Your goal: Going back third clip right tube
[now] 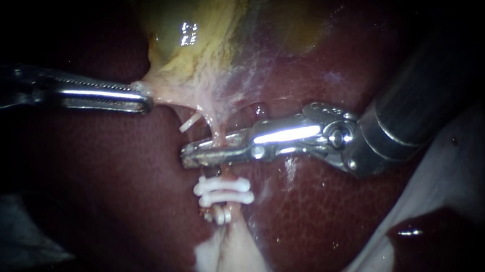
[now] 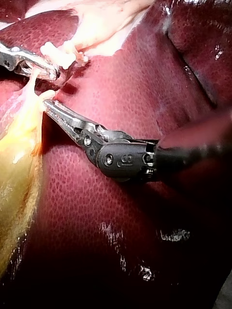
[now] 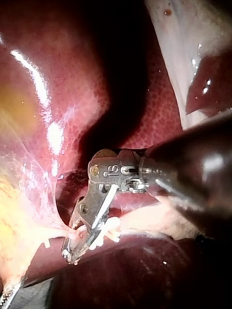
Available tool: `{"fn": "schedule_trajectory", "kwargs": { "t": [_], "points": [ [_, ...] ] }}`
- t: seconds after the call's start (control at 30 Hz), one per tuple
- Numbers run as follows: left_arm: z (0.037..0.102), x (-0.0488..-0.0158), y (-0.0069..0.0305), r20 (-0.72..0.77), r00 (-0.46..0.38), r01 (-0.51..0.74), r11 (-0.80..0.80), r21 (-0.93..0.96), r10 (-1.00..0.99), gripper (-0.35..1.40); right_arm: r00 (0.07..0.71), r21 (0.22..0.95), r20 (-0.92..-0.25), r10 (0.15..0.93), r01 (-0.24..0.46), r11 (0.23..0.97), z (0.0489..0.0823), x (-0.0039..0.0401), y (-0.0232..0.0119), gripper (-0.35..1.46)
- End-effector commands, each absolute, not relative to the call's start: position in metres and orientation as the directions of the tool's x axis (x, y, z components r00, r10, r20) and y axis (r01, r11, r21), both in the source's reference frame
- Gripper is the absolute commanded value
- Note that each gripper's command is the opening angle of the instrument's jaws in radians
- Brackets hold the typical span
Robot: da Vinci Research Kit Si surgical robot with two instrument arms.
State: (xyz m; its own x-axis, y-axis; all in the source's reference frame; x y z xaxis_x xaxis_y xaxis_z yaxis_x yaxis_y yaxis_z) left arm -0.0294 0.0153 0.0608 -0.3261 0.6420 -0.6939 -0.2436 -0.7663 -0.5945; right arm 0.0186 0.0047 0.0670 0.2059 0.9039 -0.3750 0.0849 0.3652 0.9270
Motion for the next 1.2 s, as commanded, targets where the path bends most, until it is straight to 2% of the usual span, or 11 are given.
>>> {"fn": "schedule_trajectory", "kwargs": {
  "t": [0.03,0.1,0.13,0.17,0.2,0.3,0.63,0.83,0.97,1.03,1.2],
  "points": [
    [0.0608,-0.0294,0.0153,-0.694,-0.326,-0.244,-0.766,-0.595,0.642,-0.35,0.207,0.929,-0.37,0.906,0.084,0.36,0.0671,0.0186,0.0046,-0.35],
    [0.0608,-0.0294,0.0153,-0.694,-0.326,-0.243,-0.766,-0.595,0.642,-0.35,0.202,0.915,-0.403,0.893,0.086,0.394,0.0672,0.0186,0.0045,-0.12],
    [0.0608,-0.0294,0.0153,-0.694,-0.326,-0.243,-0.766,-0.595,0.642,-0.35,0.191,0.892,-0.452,0.871,0.084,0.445,0.0673,0.0187,0.0044,0.05],
    [0.0608,-0.0294,0.0153,-0.694,-0.326,-0.243,-0.766,-0.595,0.642,-0.35,0.187,0.881,-0.473,0.861,0.082,0.467,0.0674,0.0187,0.0044,0.17],
    [0.0608,-0.0294,0.0153,-0.694,-0.326,-0.243,-0.766,-0.595,0.642,-0.35,0.189,0.881,-0.473,0.86,0.08,0.467,0.0674,0.0188,0.0045,0.27],
    [0.0608,-0.0294,0.0153,-0.694,-0.326,-0.243,-0.766,-0.595,0.642,-0.35,0.181,0.88,-0.475,0.861,0.062,0.472,0.068,0.0187,0.0046,0.41],
    [0.0608,-0.0293,0.0153,-0.694,-0.326,-0.243,-0.766,-0.595,0.642,-0.35,0.202,0.87,-0.483,0.852,0.002,0.493,0.0722,0.0174,0.0049,0.5],
    [0.0608,-0.0293,0.0153,-0.694,-0.326,-0.243,-0.766,-0.595,0.642,-0.35,0.203,0.871,-0.481,0.853,0.005,0.491,0.0719,0.016,0.0051,0.5],
    [0.0608,-0.0291,0.0153,-0.694,-0.326,-0.242,-0.766,-0.595,0.642,-0.35,0.207,0.825,-0.559,0.803,0.04,0.564,0.0694,0.014,0.0052,0.5],
    [0.0608,-0.0291,0.0153,-0.694,-0.326,-0.242,-0.766,-0.595,0.642,-0.35,0.219,0.755,-0.646,0.731,0.048,0.654,0.0677,0.0129,0.0053,0.5],
    [0.0608,-0.029,0.0153,-0.694,-0.326,-0.241,-0.766,-0.595,0.642,-0.35,0.255,0.623,-0.766,0.59,0.071,0.779,0.0634,0.0096,0.0056,0.5]
  ]
}}
